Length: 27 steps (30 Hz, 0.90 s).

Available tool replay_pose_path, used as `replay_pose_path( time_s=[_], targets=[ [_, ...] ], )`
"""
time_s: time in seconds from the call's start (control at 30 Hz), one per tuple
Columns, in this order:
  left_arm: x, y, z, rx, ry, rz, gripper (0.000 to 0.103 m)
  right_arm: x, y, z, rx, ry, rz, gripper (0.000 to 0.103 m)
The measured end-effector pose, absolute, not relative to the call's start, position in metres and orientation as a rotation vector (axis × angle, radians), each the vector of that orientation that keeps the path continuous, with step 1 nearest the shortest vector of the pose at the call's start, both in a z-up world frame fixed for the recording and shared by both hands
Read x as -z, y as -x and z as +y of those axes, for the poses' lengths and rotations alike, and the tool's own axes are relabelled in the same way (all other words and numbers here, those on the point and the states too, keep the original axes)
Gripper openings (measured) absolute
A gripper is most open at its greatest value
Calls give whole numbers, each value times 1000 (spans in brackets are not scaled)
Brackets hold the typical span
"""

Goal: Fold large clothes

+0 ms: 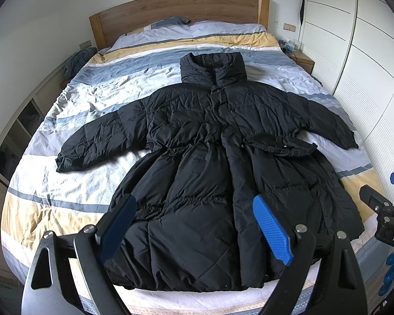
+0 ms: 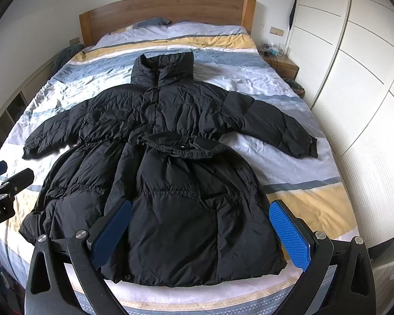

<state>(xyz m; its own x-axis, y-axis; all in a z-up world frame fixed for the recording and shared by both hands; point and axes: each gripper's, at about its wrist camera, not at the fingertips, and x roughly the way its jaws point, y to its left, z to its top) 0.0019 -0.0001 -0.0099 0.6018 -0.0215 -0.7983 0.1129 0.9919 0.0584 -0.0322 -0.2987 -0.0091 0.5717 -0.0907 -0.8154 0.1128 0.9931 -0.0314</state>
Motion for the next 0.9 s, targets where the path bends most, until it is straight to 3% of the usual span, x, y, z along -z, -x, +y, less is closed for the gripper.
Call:
replay_pose_path(
  time_s=[0.9],
  targets=[
    [1,-9,-11,40,-146,917,91,15,9,-324,66,-66,966,103]
  ],
)
